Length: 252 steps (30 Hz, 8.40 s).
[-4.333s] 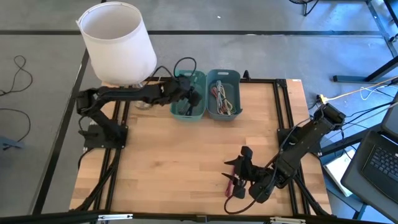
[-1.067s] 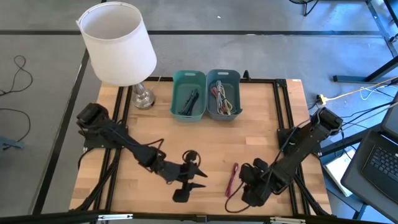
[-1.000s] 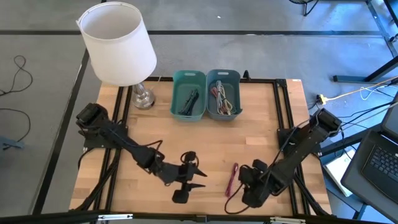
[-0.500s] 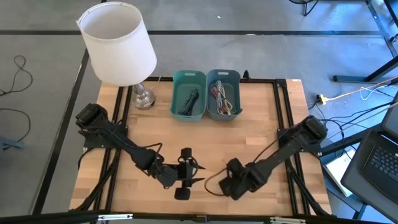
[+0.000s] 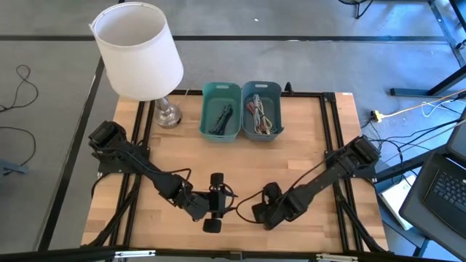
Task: Pick and place USB-C Cables
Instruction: Put the red and black charger cable into the green bin
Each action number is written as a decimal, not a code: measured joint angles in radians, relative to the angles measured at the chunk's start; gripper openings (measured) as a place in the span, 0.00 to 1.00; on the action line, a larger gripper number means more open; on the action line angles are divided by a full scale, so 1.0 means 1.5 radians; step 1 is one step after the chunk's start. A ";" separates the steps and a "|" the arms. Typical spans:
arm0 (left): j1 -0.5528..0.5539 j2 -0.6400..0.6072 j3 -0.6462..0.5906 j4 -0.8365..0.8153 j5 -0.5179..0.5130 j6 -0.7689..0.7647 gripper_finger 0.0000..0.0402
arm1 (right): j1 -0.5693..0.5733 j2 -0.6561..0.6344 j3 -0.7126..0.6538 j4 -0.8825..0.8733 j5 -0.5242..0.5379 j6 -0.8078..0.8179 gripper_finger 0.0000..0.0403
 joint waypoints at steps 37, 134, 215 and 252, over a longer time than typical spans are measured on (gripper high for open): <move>-0.003 0.000 0.000 -0.015 0.014 -0.010 0.42 | 0.018 0.049 0.021 -0.058 -0.055 0.072 0.51; 0.116 -0.048 0.000 0.417 0.394 0.187 0.36 | 0.105 -0.005 0.486 -0.121 0.500 -0.858 0.05; 0.572 0.019 0.011 -0.231 -0.008 -0.045 0.06 | 0.145 -0.017 0.340 -0.436 0.228 -0.391 0.38; 0.657 0.042 0.011 -0.245 0.176 -0.140 0.06 | 0.155 -0.017 0.340 -0.401 0.228 -0.398 0.38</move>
